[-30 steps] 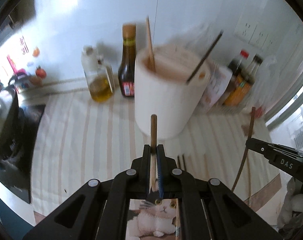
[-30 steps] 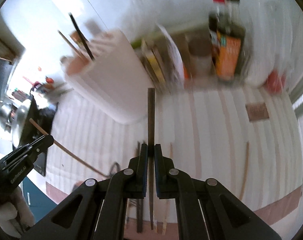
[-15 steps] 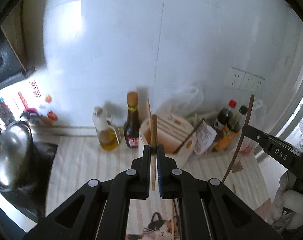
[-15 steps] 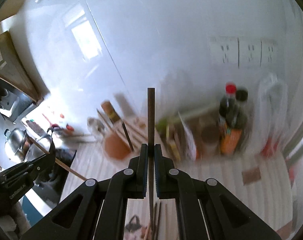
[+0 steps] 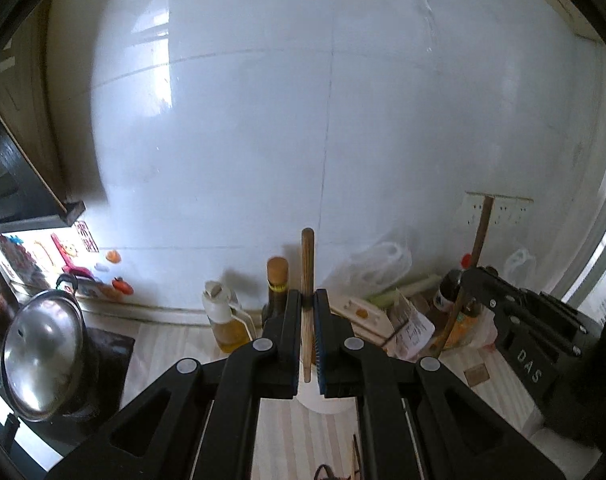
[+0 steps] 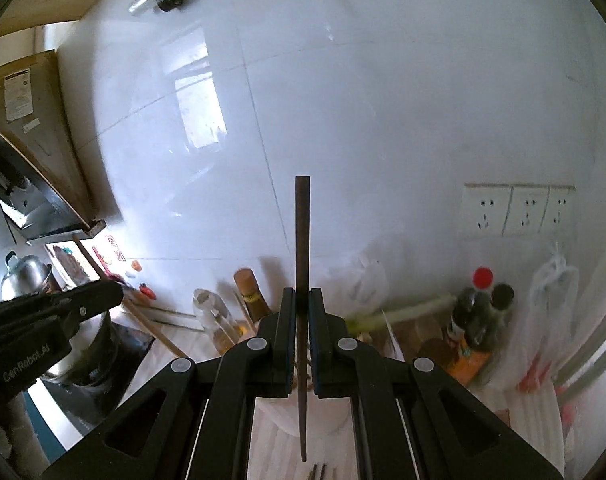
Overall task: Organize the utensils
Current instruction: 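Lift the wooden chopstick with left tool while right tool lifts dark chopstick, then drop both held chopsticks into the cream holder and open both tools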
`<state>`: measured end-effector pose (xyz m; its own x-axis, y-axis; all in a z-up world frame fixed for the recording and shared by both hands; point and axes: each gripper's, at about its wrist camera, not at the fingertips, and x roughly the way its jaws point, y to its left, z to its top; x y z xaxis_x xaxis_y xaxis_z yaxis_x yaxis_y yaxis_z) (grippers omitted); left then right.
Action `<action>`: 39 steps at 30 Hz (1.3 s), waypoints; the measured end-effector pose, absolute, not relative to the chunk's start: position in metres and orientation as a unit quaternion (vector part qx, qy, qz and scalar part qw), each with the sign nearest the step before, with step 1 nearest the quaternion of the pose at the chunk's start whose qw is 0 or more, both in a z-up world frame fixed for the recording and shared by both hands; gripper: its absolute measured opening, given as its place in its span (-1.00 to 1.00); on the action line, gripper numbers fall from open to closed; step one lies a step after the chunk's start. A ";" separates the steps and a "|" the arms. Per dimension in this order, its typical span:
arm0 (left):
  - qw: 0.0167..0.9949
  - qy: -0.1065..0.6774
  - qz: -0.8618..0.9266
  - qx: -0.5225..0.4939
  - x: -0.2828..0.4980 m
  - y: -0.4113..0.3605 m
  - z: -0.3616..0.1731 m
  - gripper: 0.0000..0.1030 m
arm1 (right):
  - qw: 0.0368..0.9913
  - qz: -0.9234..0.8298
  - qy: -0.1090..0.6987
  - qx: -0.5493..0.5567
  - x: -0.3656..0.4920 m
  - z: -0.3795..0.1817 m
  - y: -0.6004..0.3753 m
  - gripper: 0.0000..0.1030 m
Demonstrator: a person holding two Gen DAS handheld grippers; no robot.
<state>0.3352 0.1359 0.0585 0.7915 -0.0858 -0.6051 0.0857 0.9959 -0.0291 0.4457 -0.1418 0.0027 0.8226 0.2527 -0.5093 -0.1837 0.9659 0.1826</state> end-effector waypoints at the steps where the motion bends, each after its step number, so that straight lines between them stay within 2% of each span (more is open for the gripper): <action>1: 0.948 0.316 -0.043 0.000 0.336 0.137 0.061 -0.93 | 0.955 0.111 0.268 0.059 0.446 0.004 -0.139 -0.88; 11: 0.954 0.295 -0.028 -0.033 0.362 0.152 0.075 -0.93 | 0.962 0.112 0.232 0.091 0.455 0.009 -0.132 -0.88; 22: 0.946 0.319 -0.036 -0.052 0.396 0.159 0.061 -0.93 | 0.961 0.088 0.213 0.155 0.486 -0.010 -0.141 -0.88; 33: 0.939 0.336 -0.061 -0.051 0.421 0.150 0.049 -0.93 | 0.963 0.088 0.211 0.144 0.511 -0.049 -0.135 -0.88; 39: 0.935 0.338 -0.089 -0.060 0.411 0.145 0.057 -0.93 | 0.963 0.088 0.206 0.149 0.508 -0.053 -0.140 -0.89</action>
<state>0.4107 0.1451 0.0570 0.7552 -0.2073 -0.6218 0.1261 0.9769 -0.1725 0.5076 -0.1400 -0.0530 0.8999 0.2311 -0.3699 -0.1087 0.9402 0.3228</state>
